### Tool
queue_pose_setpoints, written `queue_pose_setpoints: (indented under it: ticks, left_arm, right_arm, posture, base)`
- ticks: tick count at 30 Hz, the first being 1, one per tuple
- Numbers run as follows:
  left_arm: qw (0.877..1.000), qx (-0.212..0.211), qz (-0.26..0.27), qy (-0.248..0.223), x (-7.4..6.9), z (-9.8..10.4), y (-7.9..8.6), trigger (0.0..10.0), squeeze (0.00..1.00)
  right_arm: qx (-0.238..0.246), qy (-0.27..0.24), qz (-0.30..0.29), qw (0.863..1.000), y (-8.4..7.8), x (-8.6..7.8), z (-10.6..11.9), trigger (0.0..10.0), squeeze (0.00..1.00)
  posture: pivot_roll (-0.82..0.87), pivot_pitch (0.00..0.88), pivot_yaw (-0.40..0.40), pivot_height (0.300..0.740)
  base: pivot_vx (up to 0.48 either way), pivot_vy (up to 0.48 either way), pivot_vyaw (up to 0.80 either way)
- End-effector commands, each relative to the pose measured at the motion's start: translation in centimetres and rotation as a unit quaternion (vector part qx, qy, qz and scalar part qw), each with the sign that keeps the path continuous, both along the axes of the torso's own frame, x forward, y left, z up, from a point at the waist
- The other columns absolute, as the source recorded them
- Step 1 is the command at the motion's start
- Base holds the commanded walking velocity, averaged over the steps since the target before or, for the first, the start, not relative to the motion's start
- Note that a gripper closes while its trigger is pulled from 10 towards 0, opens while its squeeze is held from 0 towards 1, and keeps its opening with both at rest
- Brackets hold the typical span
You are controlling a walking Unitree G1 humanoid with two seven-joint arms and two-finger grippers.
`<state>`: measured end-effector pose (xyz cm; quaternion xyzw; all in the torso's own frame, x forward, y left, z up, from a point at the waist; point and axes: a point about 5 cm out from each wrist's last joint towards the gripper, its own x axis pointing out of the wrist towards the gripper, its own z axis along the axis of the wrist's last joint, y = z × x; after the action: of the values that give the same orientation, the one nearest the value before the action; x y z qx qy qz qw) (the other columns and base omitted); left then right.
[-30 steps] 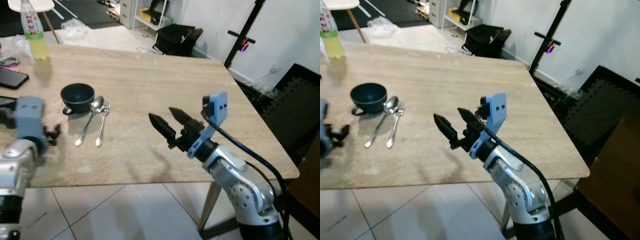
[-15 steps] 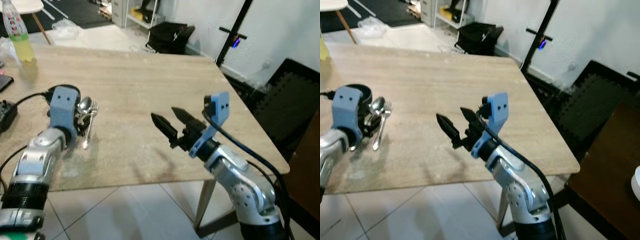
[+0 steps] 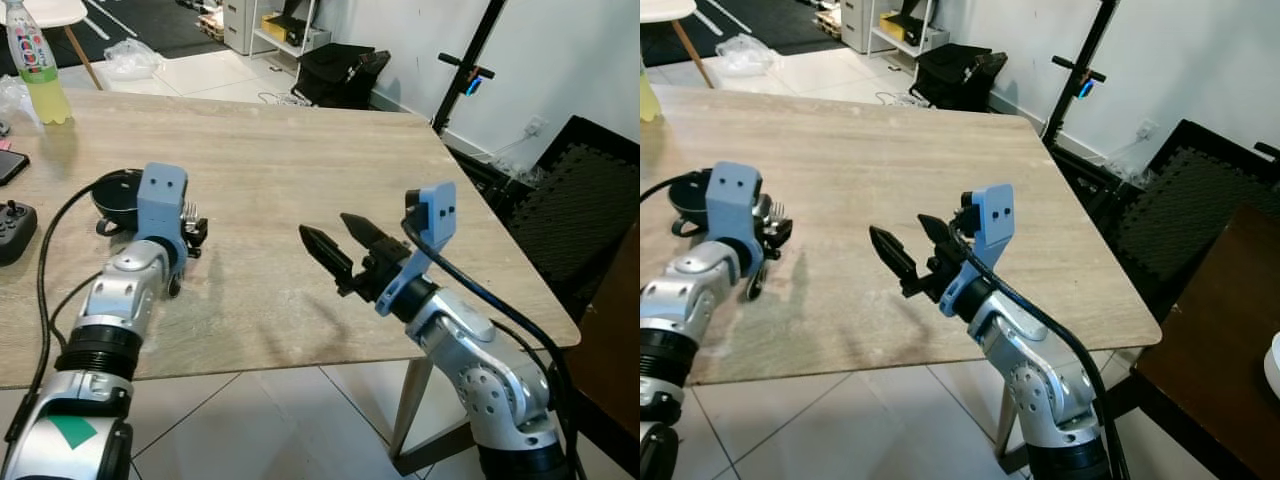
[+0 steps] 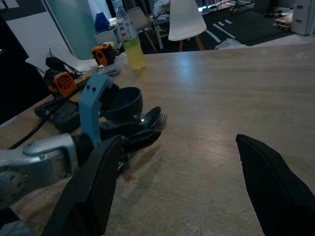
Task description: Setting the table
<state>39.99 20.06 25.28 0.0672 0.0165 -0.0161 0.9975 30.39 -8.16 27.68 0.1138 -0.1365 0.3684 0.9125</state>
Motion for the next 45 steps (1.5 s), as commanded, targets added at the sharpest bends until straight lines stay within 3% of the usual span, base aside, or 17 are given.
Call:
queue_pose_setpoints:
  ticks: [1, 8, 16, 17, 19, 20, 21, 22, 23, 41, 43, 45]
  left_arm:
    - [1.0, -0.002, 0.002, 0.027, -0.1, -1.6, -0.3, 10.0, 0.0]
    - [0.998, -0.033, 0.015, 0.059, -0.2, -3.7, -0.1, 10.0, 0.0]
    - [0.997, -0.035, 0.031, 0.067, -0.2, -4.3, 0.2, 10.0, 0.0]
    - [0.997, -0.033, 0.037, 0.067, -0.1, -4.2, 0.4, 8.0, 0.0]
    - [0.997, -0.035, 0.036, 0.066, -0.1, -4.1, 0.4, 8.2, 0.0]
    - [0.997, -0.035, 0.034, 0.066, -0.1, -4.1, 0.4, 4.7, 0.0]
    - [0.997, -0.035, 0.034, 0.066, -0.1, -4.1, 0.4, 4.7, 0.0]
    - [0.996, -0.036, 0.037, 0.071, -0.1, -4.2, 0.5, 0.7, 0.0]
    - [0.996, -0.037, 0.04, 0.075, 0.0, -4.3, 0.6, 0.0, 0.0]
    - [0.988, 0.0, 0.036, 0.15, -0.6, -6.9, 1.3, 0.0, 0.0]
    - [0.989, 0.008, 0.034, 0.144, -0.6, -6.7, 1.3, 0.0, 0.0]
    - [0.996, 0.015, 0.015, 0.09, -0.4, -5.3, 1.1, 0.0, 0.0]
  right_arm:
    - [0.001, 0.004, -0.012, 1.0, -0.7, -0.1, -0.2, 10.0, 0.0]
    - [0.002, 0.005, -0.005, 1.0, -0.3, 0.1, -0.2, 10.0, 0.0]
    - [0.002, 0.006, -0.004, 1.0, -0.3, 0.1, -0.2, 10.0, 0.0]
    - [0.002, 0.006, -0.005, 1.0, -0.3, 0.0, -0.2, 10.0, 0.0]
    - [0.002, 0.007, -0.007, 1.0, -0.4, 0.0, -0.3, 10.0, 0.0]
    - [0.002, 0.007, -0.008, 1.0, -0.4, 0.0, -0.3, 10.0, 0.0]
    - [0.002, 0.007, -0.008, 1.0, -0.4, 0.0, -0.3, 10.0, 0.0]
    - [0.002, 0.007, -0.009, 1.0, -0.4, 0.0, -0.3, 10.0, 0.0]
    - [0.003, 0.007, -0.009, 1.0, -0.4, 0.0, -0.3, 10.0, 0.0]
    - [0.007, 0.009, -0.011, 1.0, -0.5, -0.2, -0.4, 10.0, 0.0]
    - [0.007, 0.009, -0.011, 1.0, -0.5, -0.2, -0.4, 10.0, 0.0]
    - [0.007, 0.008, -0.012, 1.0, -0.5, -0.2, -0.4, 10.0, 0.0]
  posture:
    - [0.11, 0.193, -0.083, 0.74]
    - [0.12, 0.195, -0.092, 0.74]
    - [0.12, 0.195, -0.09, 0.74]
    - [0.12, 0.195, -0.088, 0.74]
    - [0.12, 0.195, -0.088, 0.74]
    - [0.12, 0.193, -0.085, 0.74]
    - [0.12, 0.193, -0.085, 0.74]
    - [0.12, 0.193, -0.084, 0.74]
    - [0.11, 0.192, -0.083, 0.74]
    - [0.12, 0.186, -0.075, 0.74]
    - [0.12, 0.185, -0.075, 0.74]
    - [0.12, 0.184, -0.076, 0.74]
  base:
    - [0.0, 0.0, 0.0]
    - [0.0, 0.0, 0.0]
    - [0.0, 0.0, 0.0]
    - [0.0, 0.0, 0.0]
    - [0.0, 0.0, 0.0]
    - [0.0, 0.0, 0.0]
    - [0.0, 0.0, 0.0]
    - [0.0, 0.0, 0.0]
    - [0.0, 0.0, 0.0]
    - [0.0, 0.0, 0.0]
    - [0.0, 0.0, 0.0]
    - [0.0, 0.0, 0.0]
